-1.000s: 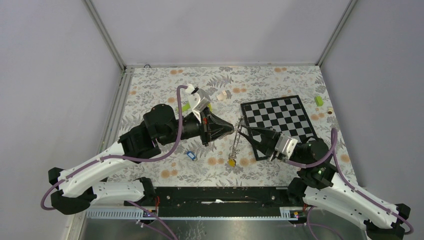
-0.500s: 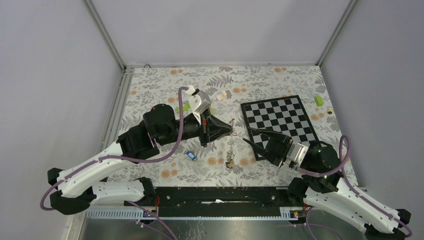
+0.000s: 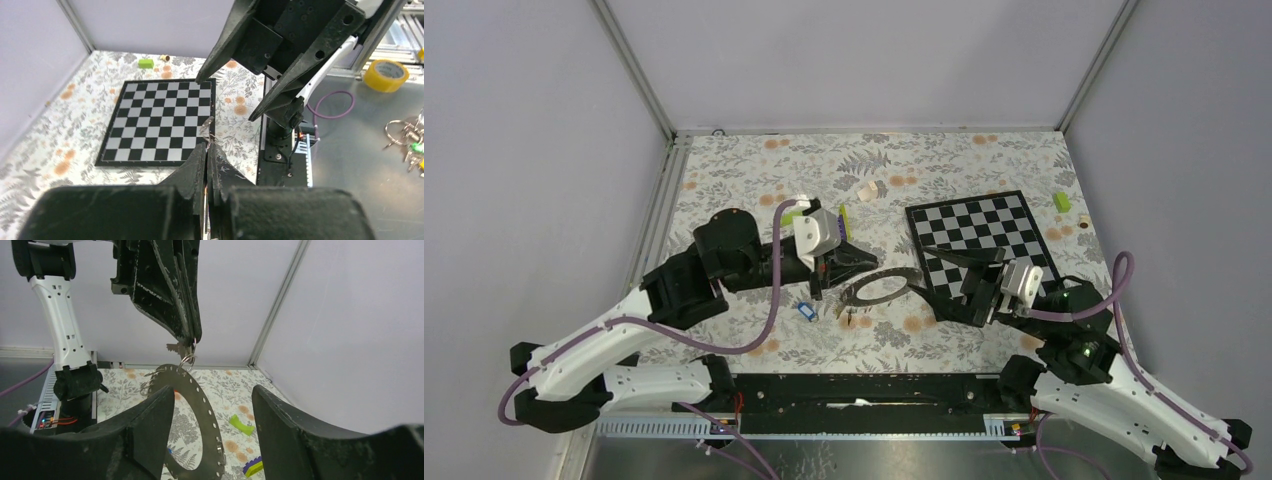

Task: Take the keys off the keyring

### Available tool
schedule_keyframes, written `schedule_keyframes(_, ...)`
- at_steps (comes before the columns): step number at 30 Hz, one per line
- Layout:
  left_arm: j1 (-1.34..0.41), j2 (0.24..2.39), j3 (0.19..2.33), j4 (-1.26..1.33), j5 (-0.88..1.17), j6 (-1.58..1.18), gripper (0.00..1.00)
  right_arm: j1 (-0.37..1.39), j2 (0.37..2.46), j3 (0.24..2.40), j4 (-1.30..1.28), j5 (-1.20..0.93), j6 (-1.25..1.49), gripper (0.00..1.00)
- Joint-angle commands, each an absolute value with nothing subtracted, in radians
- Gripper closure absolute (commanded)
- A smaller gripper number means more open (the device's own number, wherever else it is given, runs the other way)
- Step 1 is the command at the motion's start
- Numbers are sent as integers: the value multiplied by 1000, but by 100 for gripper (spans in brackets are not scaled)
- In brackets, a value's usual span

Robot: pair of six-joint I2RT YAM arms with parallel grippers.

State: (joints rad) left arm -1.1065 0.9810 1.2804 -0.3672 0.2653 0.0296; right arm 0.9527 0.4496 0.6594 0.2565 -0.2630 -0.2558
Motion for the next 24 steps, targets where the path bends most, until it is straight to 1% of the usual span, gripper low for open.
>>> schedule_keyframes(1, -1111, 936, 1303, -343, 377, 249, 100, 951, 459, 728, 187, -345, -248, 33)
schedule_keyframes(6, -1111, 916, 1298, -441, 556, 574, 100, 951, 492, 771, 116, -411, -249, 30)
schedule_keyframes(13, -1111, 910, 1309, -540, 568, 821, 100, 951, 490, 729, 190, -428, -169, 31)
schedule_keyframes(15, -1111, 908, 1310, -558, 582, 867, 100, 951, 497, 722, 189, -440, -159, 34)
schedule_keyframes(17, -1111, 906, 1310, -576, 602, 911, 100, 951, 508, 721, 184, -465, -155, 40)
schedule_keyframes(20, -1111, 912, 1322, -621, 664, 970, 100, 950, 528, 725, 184, -504, -145, 45)
schedule_keyframes(24, -1111, 927, 1342, -664, 739, 1019, 100, 950, 549, 730, 185, -514, -148, 47)
